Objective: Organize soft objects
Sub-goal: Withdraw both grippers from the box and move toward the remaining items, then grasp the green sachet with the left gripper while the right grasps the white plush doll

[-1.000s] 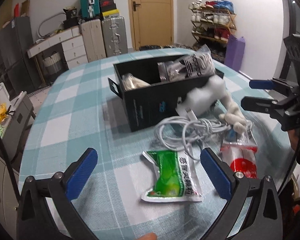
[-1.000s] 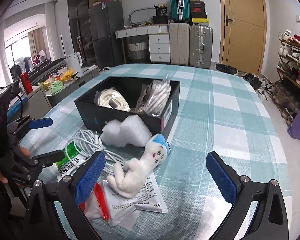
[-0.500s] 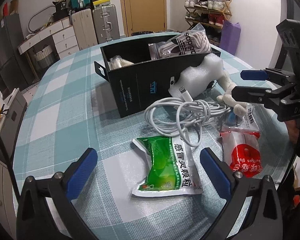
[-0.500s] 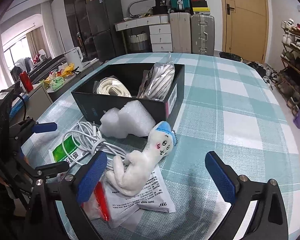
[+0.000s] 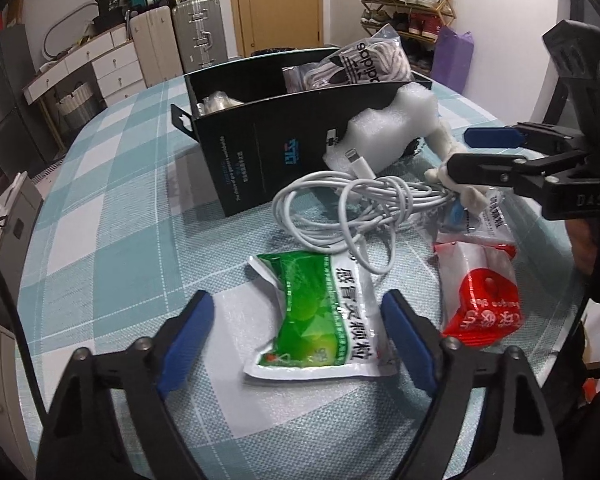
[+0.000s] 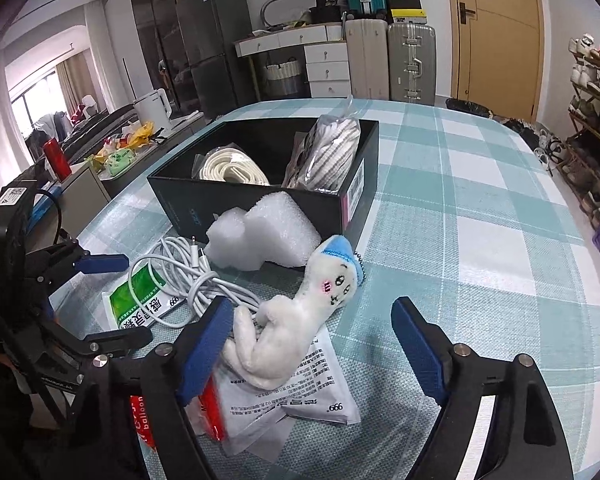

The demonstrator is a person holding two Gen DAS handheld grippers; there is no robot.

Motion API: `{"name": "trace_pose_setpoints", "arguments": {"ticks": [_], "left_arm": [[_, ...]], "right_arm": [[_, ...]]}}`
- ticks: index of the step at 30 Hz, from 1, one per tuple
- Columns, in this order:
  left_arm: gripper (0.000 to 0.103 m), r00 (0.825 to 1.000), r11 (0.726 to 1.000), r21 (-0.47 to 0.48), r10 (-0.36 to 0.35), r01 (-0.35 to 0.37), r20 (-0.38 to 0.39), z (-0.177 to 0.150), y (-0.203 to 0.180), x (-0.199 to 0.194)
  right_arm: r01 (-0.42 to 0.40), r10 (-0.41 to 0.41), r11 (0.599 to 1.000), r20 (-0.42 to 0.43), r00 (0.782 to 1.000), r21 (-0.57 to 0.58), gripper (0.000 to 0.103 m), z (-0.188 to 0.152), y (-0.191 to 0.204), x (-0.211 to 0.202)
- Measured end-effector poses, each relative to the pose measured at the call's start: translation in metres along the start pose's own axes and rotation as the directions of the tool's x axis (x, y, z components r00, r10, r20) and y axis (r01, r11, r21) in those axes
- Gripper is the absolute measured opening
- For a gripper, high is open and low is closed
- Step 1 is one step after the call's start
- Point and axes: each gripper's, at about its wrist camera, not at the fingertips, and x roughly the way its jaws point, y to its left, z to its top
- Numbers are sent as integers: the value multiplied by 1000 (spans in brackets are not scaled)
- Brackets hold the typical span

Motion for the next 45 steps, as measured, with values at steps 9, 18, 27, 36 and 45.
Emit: {"name": "trace_pose_setpoints", "arguments": {"ticks": [9, 18, 27, 36, 45], "left_arm": [[45, 998, 998, 20, -63, 62, 30, -3, -3, -9], [34, 996, 997, 8, -80, 80, 39, -1, 3, -12], [33, 996, 997, 4, -77, 77, 38, -2, 8, -12], [32, 996, 996, -27, -79, 81, 51, -2, 17, -16], [32, 996, 996, -45, -76, 79, 56, -5, 21, -18]], "right_arm": [[-60, 60, 998, -9, 998, 10, 65, -1, 1, 5], [-88, 89, 996, -23, 996, 32, 60, 0, 0, 10], [-94, 95, 995, -26, 995, 39, 60, 0, -1, 11], [-99, 101, 994, -34, 994, 52, 56, -1, -4, 13], [-91, 92, 995, -19, 996, 52, 41, -2, -6, 9]]}}
